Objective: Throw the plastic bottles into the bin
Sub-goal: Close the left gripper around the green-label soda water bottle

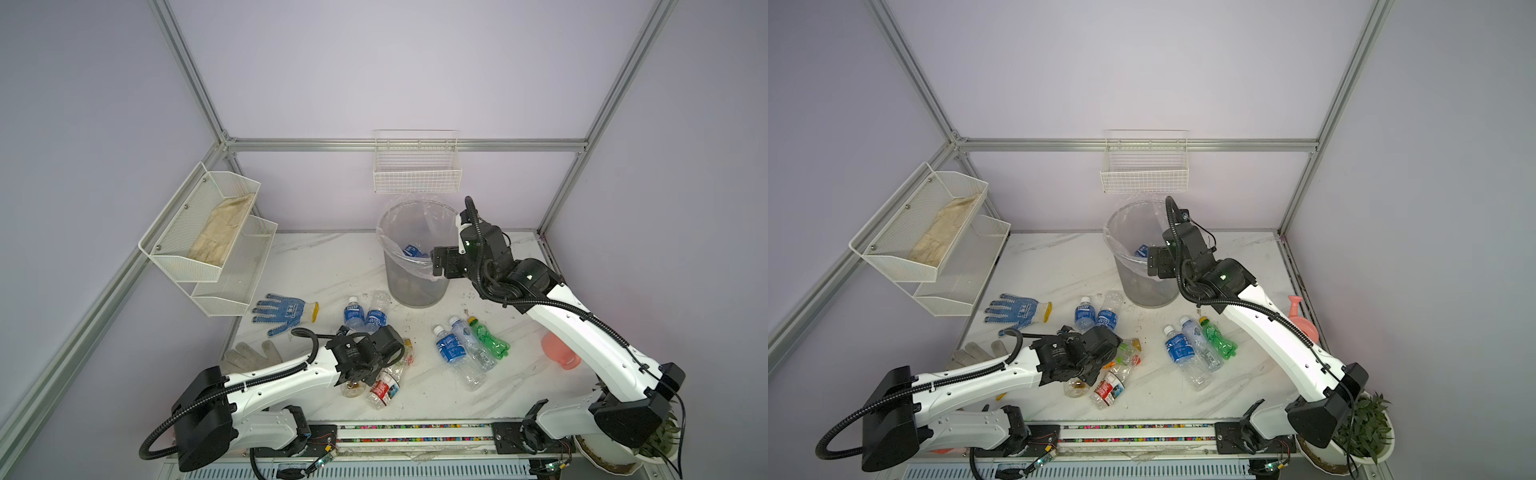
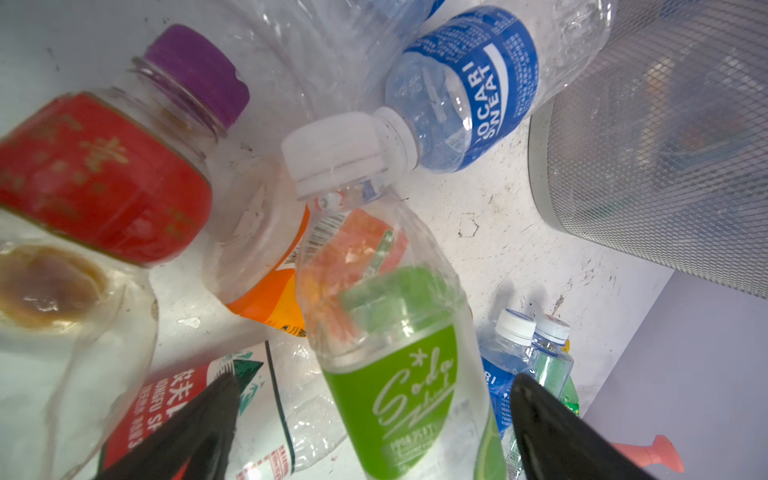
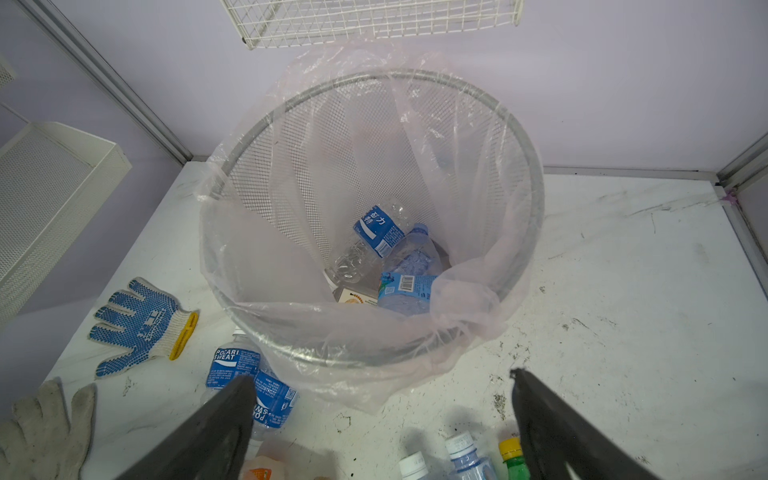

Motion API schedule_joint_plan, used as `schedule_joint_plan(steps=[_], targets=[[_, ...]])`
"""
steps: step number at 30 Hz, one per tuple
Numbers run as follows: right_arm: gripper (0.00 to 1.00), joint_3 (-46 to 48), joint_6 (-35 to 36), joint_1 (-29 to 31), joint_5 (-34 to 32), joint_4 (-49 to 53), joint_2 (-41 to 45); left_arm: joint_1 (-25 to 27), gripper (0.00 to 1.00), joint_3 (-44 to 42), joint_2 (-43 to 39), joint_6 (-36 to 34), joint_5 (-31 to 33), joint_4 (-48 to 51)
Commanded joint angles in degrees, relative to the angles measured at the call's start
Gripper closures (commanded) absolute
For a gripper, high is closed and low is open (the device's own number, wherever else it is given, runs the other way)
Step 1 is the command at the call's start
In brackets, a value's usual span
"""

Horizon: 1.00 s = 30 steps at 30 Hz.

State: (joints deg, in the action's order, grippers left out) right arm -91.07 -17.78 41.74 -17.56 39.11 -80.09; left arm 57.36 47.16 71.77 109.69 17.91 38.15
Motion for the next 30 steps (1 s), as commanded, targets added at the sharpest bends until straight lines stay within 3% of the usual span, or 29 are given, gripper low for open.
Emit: schedule_joint_plan(steps=[1, 6, 9, 30], targets=[[0.03, 0.7, -0.9, 0.0, -0.5, -1.0, 2.7, -0.7, 0.0, 5.6, 1.4, -1.2, -1.4, -1.2], [0.03, 1.2, -0.8, 0.1, -0.5, -1.1, 2.8, -1.5, 0.0, 6.5, 4.0, -1.9, -3.6, -2.4], [0.03, 1.4, -0.8, 0.1, -0.9, -1.1, 3.1, -1.8, 0.06, 6.7, 5.3, -2.0, -4.8, -2.9], [0.03, 3.2, -1.1, 0.0, -1.2, -1.6, 5.6, -2.1, 0.72, 7.6, 3.8, -5.6, -5.4, -4.8]])
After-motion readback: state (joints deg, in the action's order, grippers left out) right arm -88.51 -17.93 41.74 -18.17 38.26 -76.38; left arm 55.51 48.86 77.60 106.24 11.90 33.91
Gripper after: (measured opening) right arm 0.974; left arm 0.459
